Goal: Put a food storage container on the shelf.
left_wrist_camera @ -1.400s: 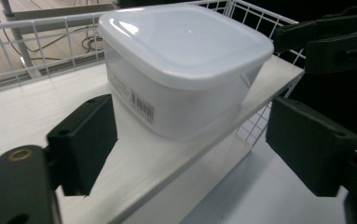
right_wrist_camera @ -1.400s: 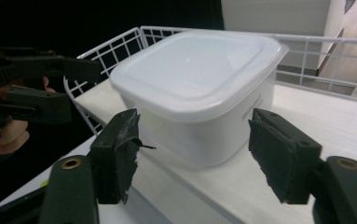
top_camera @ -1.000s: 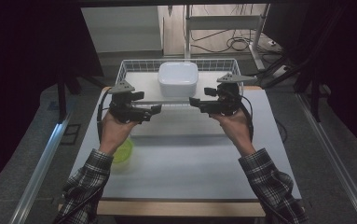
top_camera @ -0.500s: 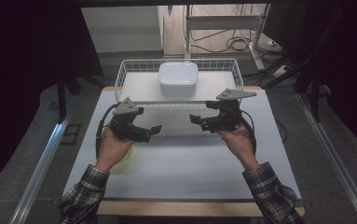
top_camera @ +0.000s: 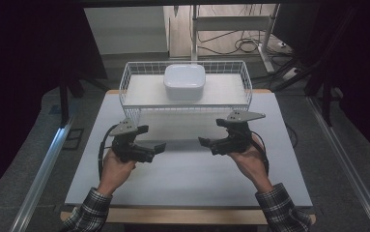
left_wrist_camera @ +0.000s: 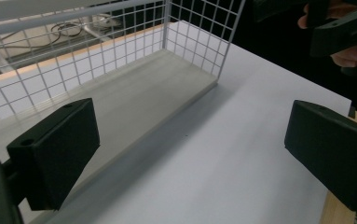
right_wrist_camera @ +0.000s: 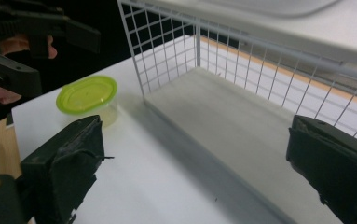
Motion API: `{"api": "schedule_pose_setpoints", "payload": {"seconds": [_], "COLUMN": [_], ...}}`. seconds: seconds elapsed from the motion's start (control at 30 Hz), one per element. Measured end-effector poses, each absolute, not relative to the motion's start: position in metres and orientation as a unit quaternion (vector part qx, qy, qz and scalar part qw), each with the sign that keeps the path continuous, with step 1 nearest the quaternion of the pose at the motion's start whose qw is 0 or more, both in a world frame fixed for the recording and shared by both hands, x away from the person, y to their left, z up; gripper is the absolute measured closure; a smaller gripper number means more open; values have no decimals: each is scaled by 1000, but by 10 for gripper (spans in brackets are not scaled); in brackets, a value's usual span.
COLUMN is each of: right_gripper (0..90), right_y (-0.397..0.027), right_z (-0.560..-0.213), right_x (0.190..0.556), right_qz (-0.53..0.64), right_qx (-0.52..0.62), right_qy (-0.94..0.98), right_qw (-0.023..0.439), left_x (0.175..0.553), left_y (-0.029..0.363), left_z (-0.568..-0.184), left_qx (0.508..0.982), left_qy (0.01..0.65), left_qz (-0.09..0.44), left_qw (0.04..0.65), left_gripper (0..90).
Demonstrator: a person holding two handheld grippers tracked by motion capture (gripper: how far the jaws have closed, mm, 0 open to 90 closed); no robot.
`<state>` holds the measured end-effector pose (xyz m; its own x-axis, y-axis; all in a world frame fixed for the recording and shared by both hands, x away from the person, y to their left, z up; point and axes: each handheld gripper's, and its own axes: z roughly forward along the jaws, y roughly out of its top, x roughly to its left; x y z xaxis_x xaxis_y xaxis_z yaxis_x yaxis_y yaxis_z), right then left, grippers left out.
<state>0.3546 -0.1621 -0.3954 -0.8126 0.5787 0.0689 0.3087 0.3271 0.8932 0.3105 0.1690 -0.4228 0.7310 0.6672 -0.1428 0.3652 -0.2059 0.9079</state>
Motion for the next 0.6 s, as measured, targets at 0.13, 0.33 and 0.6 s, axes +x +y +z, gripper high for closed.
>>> {"api": "schedule_pose_setpoints", "payload": {"seconds": [0.13,0.33,0.6], "right_gripper": [24,14,5], "right_y": [-164,-170,-179], "right_z": [-404,-414,-431], "right_x": [350,341,327], "right_qz": [502,502,491], "right_qx": [280,281,278], "right_qy": [808,810,817], "right_qw": [126,116,118], "left_x": [301,292,277], "left_y": [165,163,164], "left_z": [-430,-447,-461], "left_qx": [774,781,774], "left_qy": [328,333,336], "left_qz": [143,149,149], "left_qw": [523,508,515], "left_gripper": [32,41,50]}}
